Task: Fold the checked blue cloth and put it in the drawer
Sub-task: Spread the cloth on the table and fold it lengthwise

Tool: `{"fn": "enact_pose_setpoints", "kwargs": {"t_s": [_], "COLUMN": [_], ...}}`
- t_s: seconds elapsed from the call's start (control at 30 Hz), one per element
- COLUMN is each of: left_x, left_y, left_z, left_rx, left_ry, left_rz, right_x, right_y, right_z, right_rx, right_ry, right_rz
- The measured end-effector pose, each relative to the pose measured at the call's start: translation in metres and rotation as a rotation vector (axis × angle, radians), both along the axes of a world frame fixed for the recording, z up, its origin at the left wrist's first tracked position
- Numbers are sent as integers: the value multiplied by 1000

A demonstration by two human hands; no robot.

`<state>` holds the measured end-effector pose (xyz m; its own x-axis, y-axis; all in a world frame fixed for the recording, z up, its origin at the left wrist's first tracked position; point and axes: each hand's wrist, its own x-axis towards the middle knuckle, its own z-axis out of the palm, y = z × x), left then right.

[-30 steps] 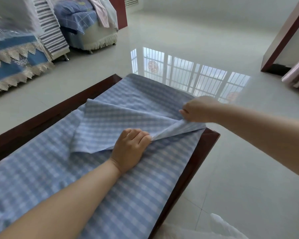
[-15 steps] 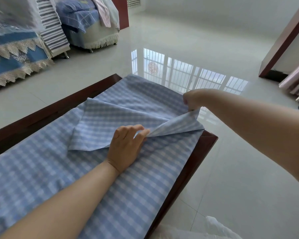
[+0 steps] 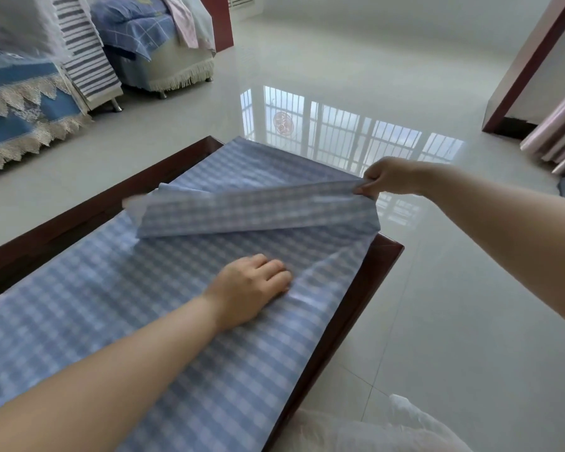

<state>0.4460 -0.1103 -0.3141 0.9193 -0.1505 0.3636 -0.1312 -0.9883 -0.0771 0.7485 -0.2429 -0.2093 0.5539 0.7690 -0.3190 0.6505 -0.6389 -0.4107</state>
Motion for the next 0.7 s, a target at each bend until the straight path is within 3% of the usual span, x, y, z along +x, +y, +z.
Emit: {"fn": "enact_pose_setpoints", "kwargs": {"t_s": [0.1,0.23,0.27,0.33,0.37,0.5,0.57,0.7], "left_x": [-14,-26,-27,-28,-28,-24,-24,-27], "left_y": [-16,-19,-19,-21,-22,-17,-16,-18], "left_z": [-5,-8,-6,-4,-4,-8,-9,-7], "left_rx": [-205,-377,-416,-444,-432,-314,-258,-219], "left_ry": [112,183,192,229,250,341,388,421], "left_rz": [181,237,244,243,245,238,244,197], "right_x": [-10,-51,-54,-28,-7,20,15,11], "right_y": [-8,10,12,4,-5,-38,-33,-18], "right_z": [-5,12,26,37,28,-71,-92,-76], "right_rx": [198,225,322,639,707,387,509,788], "right_ry": [122,-49,37,369,415,218,237,429], "right_rz": [-48,234,245,35,-110,-461,-581,-754]}}
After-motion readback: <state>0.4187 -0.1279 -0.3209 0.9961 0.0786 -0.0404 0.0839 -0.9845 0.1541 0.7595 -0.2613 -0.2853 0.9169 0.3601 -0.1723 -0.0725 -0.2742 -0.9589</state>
